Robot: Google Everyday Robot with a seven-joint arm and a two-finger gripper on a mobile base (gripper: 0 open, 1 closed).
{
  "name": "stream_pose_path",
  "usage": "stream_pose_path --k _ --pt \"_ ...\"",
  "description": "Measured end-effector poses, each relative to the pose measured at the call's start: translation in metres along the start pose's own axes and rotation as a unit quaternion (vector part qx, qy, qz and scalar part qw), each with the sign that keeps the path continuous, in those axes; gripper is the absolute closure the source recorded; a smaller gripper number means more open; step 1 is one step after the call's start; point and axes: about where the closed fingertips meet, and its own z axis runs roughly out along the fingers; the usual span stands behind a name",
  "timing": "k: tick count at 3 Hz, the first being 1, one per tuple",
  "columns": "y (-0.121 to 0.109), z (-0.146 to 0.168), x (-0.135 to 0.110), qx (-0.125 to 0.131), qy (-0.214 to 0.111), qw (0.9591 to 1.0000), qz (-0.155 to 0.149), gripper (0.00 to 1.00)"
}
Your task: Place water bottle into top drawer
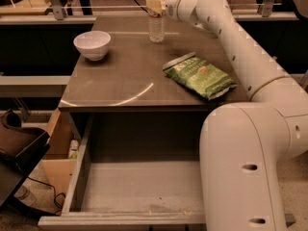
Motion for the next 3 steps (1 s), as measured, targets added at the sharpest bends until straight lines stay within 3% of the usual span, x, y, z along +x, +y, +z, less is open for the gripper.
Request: stream_pose_path --k 2,3 --pt "0.014 -0.055 -0.057 -0.012 0.049 0.9981 -0.036 1.0" --pt "0.026 -0.093 -0.085 -0.002 0.06 0.9975 -0.037 1.0"
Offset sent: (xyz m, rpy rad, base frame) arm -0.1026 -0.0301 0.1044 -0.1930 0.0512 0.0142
